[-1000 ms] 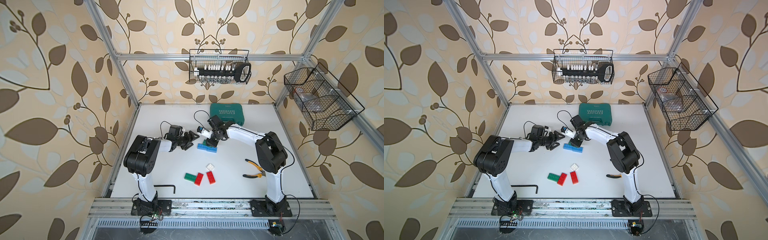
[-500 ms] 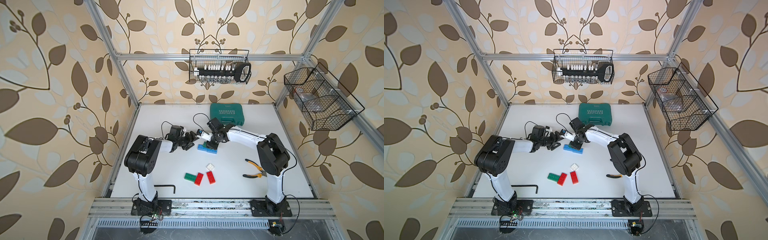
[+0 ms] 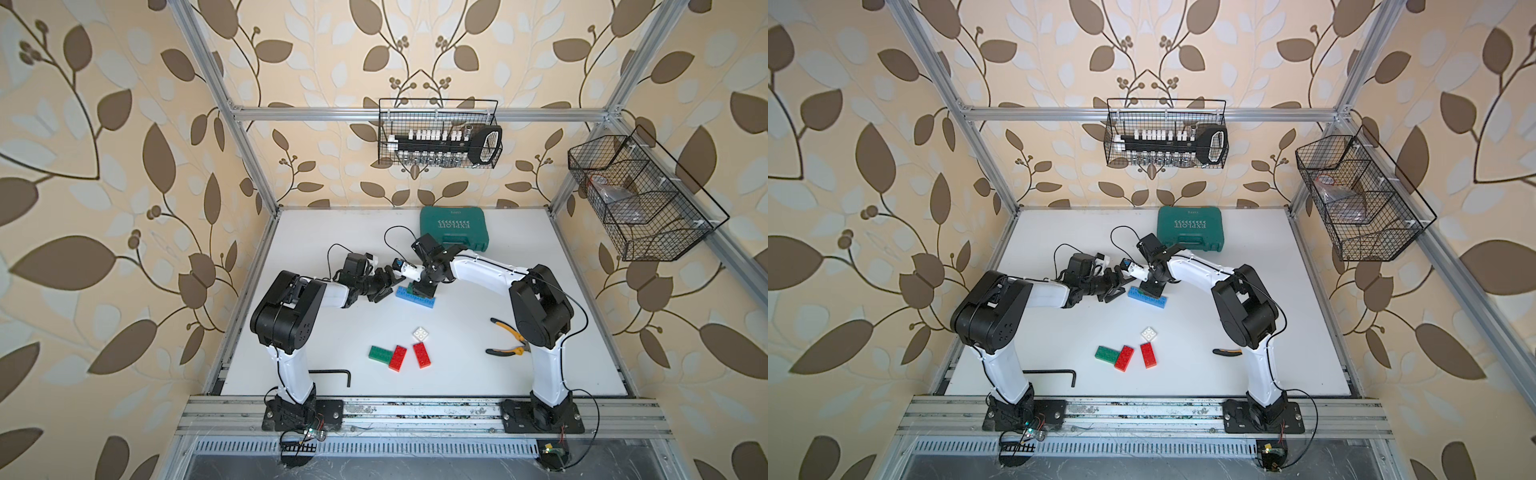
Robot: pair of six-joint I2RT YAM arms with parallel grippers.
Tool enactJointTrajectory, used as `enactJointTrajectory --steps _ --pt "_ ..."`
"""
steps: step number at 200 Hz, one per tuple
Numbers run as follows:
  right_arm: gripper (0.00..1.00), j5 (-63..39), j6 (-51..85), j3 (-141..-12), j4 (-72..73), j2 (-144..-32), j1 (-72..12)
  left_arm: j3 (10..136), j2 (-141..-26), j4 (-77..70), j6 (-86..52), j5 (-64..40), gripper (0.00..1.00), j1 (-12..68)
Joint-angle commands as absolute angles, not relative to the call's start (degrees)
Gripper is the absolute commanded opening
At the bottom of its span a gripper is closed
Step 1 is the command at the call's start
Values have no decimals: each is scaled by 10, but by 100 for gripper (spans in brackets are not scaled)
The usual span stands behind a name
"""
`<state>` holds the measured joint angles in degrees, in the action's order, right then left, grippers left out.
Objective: Assemble a small pinwheel with lego
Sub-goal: Assemble the lego brick with the lego brick.
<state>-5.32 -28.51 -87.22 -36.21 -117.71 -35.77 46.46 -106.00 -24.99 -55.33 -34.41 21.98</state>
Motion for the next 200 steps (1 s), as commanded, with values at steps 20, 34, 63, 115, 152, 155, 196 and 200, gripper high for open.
enactJointTrajectory --steps 20,34,63,115,152,155,196,200 --pt "9 -10 -278 -825 -434 -1238 -364 478 -1091 -117 -461 -291 82 266" --pt "9 -7 -284 -829 -437 -1244 -366 467 -1100 -124 -481 -289 82 266" --pt "10 -11 -337 -823 -428 -1228 -365 390 -1042 -222 -582 -304 83 223" --pt "16 -83 -494 -830 -451 -1200 -344 431 -865 5 -507 -263 86 212" --pt "28 -87 -496 -861 -444 -1213 -345 398 -821 61 -506 -293 87 208" --pt "29 -87 -496 -863 -444 -1214 -347 396 -811 65 -506 -295 88 207" --pt "49 -86 -463 -872 -410 -1187 -346 384 -754 152 -497 -299 93 205" --pt "52 -85 -461 -869 -404 -1180 -348 383 -749 159 -497 -301 94 205"
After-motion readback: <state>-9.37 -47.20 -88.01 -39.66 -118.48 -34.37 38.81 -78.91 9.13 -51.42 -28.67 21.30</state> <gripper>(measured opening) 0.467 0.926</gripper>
